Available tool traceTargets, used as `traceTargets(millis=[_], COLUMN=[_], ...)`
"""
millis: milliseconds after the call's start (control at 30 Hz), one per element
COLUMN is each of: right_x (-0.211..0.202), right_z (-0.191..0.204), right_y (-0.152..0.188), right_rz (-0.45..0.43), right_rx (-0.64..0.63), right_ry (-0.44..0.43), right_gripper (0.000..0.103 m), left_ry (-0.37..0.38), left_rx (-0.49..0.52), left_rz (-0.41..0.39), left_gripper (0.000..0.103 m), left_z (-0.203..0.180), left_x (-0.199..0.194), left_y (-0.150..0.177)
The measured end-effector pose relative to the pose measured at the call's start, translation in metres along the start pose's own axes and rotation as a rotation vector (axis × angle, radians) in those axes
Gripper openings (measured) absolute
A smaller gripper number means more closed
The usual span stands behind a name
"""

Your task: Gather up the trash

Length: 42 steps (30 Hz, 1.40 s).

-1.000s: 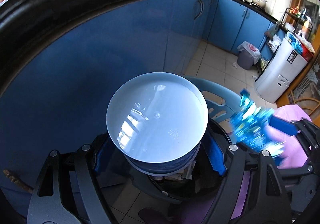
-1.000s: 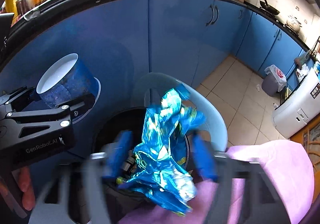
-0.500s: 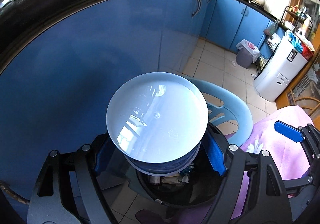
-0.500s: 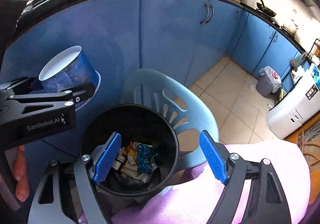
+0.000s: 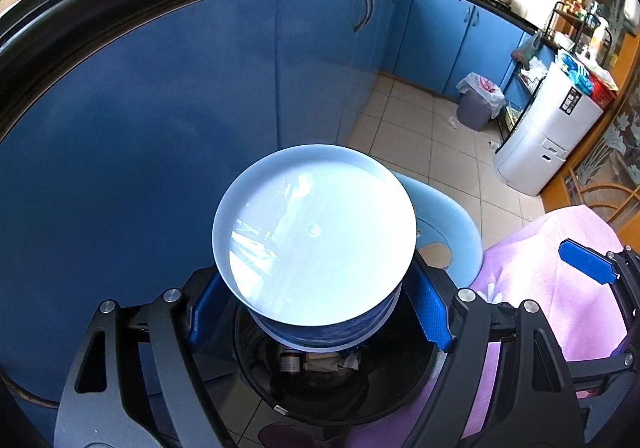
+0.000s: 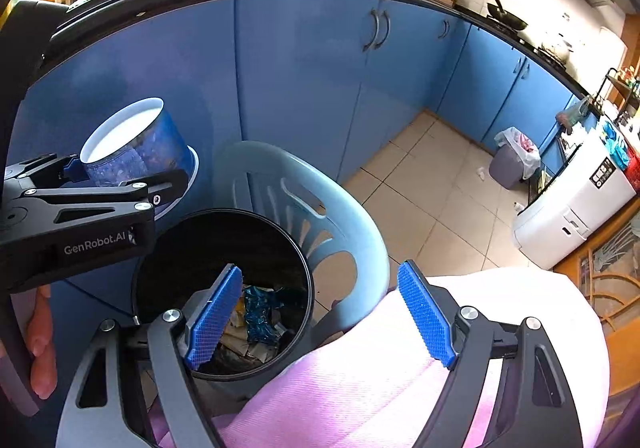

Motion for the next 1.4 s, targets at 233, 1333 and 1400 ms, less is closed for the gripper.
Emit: traceTargets(millis=[233,1333,1400], right_x=[-0.001,-0.001,-0.002], right_z=[-0.002,-0.016,-0.016], right_y=[0.004,0.009,0.009], right_rz=[-0.003,-0.009,-0.009], right_rx=[0.008,0.034,0.034], right_ry=[-0.003,-0.014,-0.015], right_gripper=[0.078,0.078,0.078], left_ry=[0.003,0.013,0.011], left_rx=[0.006,0.017,0.014], left_rz=[0.002,0.027,0.021], left_gripper=[0.079,0.099,0.099], left_z=[-0.004,-0.020,-0.019], left_x=[0.001,0.006,0.004], left_y=[-0.001,-0.009,-0.009])
Point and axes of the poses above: each gripper's, at about its wrist camera, not at the fingertips, and x roughly the way its jaws point, z to its left, y to its underside, the point moved 4 cm from there along x, roughly the way its jaws point, and after that the axes turned 3 degrees about z, right-handed, at the moved point
